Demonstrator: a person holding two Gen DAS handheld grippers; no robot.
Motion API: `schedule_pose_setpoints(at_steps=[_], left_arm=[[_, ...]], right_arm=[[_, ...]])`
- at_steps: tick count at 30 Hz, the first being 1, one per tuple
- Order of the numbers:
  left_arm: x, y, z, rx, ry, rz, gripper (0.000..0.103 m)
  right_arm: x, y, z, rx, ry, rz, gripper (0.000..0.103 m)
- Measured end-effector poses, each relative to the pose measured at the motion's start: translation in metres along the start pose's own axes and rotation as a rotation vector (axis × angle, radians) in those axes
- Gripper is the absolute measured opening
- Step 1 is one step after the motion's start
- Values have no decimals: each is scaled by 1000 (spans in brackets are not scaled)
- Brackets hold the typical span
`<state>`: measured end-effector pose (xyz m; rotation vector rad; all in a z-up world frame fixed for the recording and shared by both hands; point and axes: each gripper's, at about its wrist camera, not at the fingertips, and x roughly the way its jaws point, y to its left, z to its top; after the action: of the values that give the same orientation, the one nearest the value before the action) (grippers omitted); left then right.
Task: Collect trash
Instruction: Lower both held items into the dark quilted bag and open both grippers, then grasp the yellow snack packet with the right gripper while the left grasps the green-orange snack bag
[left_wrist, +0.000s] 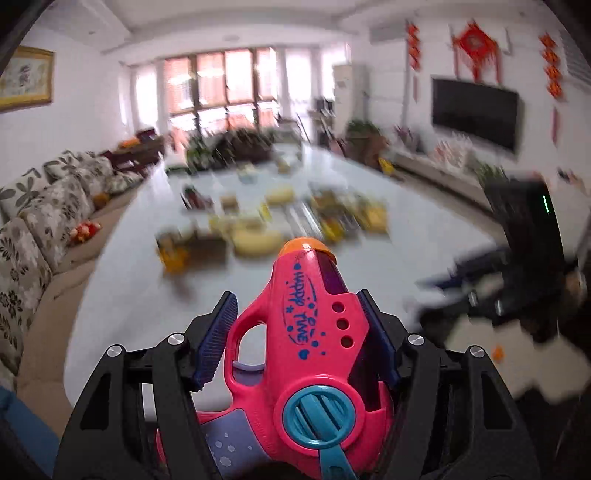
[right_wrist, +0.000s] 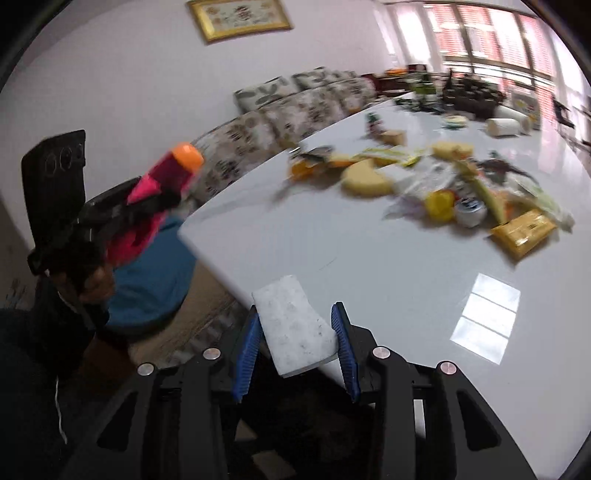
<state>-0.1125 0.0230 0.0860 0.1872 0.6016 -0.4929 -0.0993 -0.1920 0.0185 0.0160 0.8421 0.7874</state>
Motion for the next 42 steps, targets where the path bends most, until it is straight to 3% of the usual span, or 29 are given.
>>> schedule_pose_setpoints(at_steps=[6,8,10,14,17,21,23,24,26,31,36,39,42], left_arm=[[37,-27,-98,-34,262,-90,65],[65,-29,-131,-43,363,-128,65],[93,-29,-159,-32,451,-146,76],[135,-23,-201,-51,596,-163,78],[126,-17,-197,-79,572,-178,78],[102,-7,-154,-123,480,-216,78],[78,-2,-127,-119,402,-223,78],[66,-2,-110,-110,351,-220,81],[49,-3,-84,-91,266,-196,86],[40,-3,-26,-115,129,-180,87],[54,-14,-17,-126,111,-216,87],[66,-20,-13,-114,118,-237,87],[81,-24,-11,-116,124,-250,87]], right_arm=[[42,23,-62,13,198,59,40],[67,18,-83,35,268,61,48],[99,5,-104,57,344,33,60],[129,-10,-130,104,444,-4,54],[101,-2,-118,81,381,6,54],[22,6,-67,30,149,12,55],[-10,-6,-35,27,31,-57,62],[-26,-22,-17,43,-32,-122,71],[-41,-70,15,126,-94,-281,74],[-31,-186,52,442,-73,-418,61],[-4,-230,71,564,-61,-412,55],[17,-221,90,449,-9,-486,38],[27,-202,99,290,36,-522,32]])
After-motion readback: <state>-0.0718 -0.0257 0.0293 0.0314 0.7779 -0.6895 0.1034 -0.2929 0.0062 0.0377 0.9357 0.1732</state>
